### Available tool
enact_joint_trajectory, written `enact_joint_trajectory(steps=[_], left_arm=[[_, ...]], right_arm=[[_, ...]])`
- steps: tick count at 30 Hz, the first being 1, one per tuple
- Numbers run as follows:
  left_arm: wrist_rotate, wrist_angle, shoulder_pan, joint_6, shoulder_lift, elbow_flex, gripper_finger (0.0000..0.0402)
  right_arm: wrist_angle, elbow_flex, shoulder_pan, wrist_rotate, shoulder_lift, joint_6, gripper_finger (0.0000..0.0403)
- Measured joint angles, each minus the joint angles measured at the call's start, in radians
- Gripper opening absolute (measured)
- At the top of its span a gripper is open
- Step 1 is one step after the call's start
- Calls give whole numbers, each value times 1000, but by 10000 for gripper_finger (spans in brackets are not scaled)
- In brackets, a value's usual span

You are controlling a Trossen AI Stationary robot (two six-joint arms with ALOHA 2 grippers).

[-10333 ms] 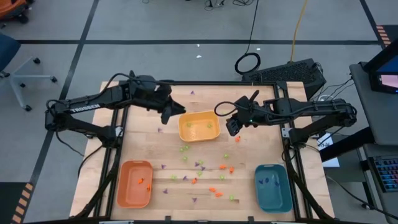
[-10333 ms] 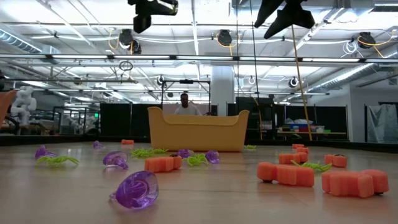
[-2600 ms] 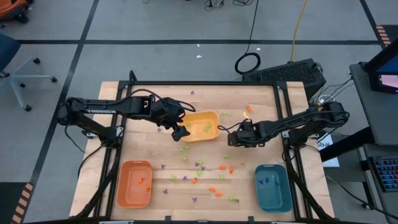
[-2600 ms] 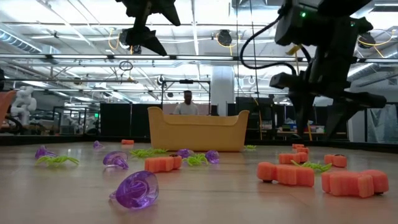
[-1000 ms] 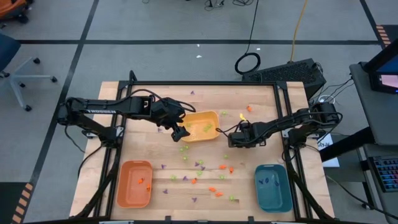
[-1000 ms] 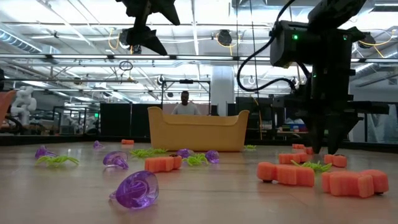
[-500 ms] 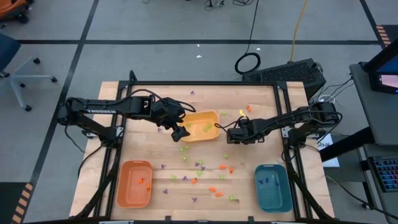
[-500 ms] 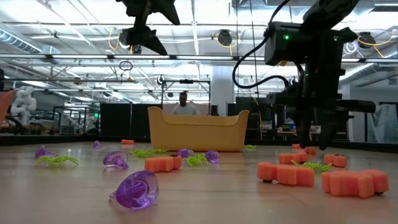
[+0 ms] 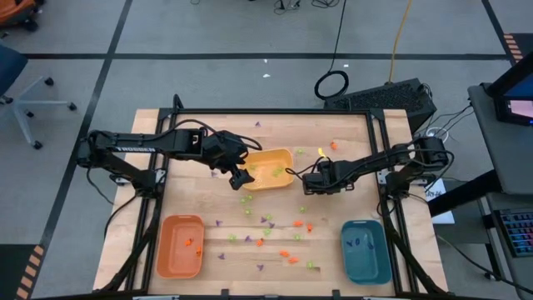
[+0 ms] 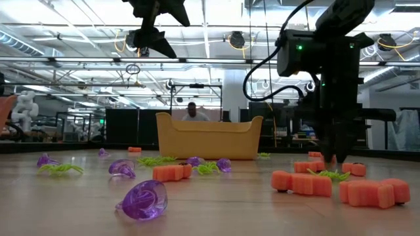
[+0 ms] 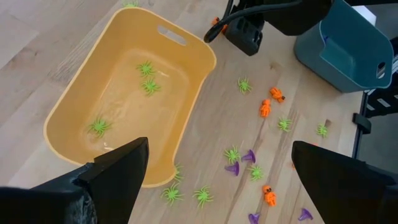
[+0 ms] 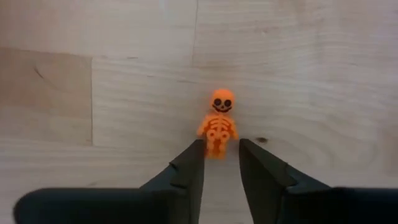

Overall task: Sort Halloween decoration
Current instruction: Put the orange skeleton toy into the orange bin

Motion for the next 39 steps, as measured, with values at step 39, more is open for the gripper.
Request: enact_joint_trajectory(steps=[39], left_arm=[[3,19,0,-7,0,0,400]], right_arm=[[105,-6,57,-24,-534,-396,0]])
